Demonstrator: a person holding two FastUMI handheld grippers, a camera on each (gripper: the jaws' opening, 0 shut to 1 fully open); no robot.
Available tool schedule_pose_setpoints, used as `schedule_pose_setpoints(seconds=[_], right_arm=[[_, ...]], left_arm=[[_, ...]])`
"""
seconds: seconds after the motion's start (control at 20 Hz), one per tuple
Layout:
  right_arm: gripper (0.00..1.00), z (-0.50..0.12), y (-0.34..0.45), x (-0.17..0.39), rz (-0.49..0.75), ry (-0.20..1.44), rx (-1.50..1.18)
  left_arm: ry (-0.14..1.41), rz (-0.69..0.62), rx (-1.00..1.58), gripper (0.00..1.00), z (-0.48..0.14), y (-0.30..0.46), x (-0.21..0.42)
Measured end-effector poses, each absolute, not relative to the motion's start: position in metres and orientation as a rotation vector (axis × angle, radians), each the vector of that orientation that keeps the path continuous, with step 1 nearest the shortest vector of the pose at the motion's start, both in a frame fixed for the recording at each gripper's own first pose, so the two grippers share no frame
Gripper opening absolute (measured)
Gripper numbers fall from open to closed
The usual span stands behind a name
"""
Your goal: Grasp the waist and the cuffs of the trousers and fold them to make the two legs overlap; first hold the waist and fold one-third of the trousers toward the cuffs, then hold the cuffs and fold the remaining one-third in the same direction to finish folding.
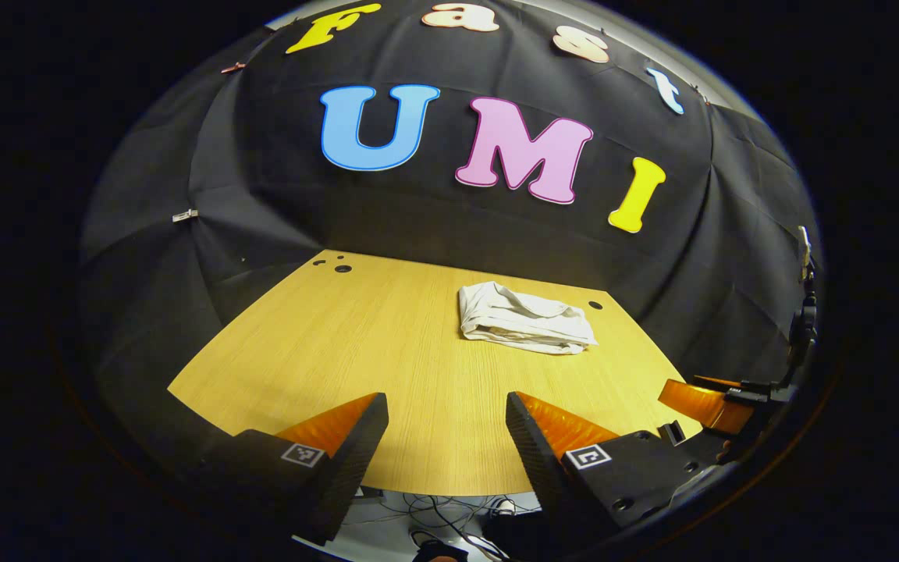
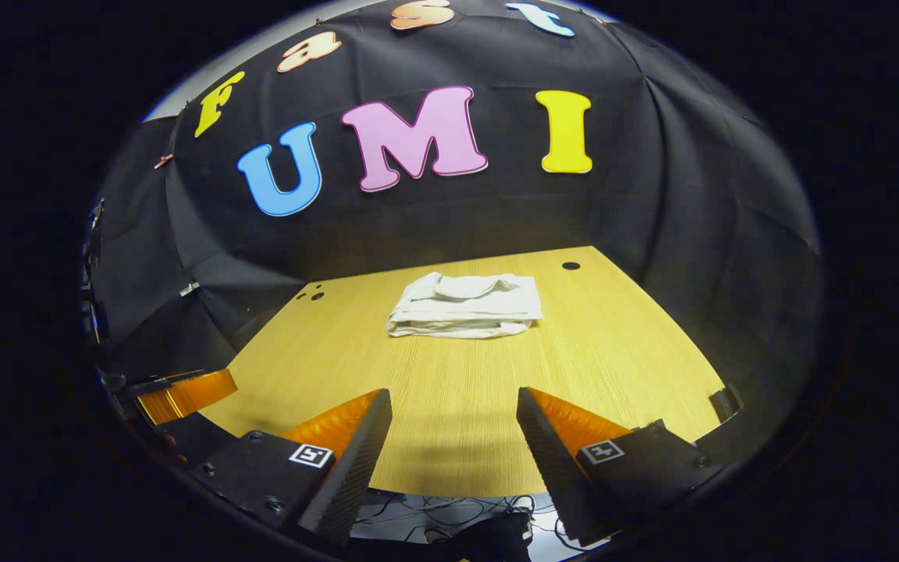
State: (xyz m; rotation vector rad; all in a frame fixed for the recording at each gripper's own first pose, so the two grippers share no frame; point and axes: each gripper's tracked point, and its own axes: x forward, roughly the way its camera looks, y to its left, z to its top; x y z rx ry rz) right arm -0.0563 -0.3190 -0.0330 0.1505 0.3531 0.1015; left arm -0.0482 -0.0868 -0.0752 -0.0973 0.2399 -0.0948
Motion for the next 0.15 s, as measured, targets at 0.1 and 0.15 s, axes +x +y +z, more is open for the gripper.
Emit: schedule_pose_setpoints(seconds=[0.1,0.15], right_arm=[[0.99,-0.0322,-0.3212,-0.0580,0.091,0.344,0.148],[0.99,-0.0344,-0.3220,-0.0604,0.084,0.349,0.148]], left_arm=[[0.229,-0.101,-0.091,0.96,-0.0743,-0.0868,-0.0471],[0.227,-0.104,-0.091,0.96,-0.0744,-0.0868,-0.0469]])
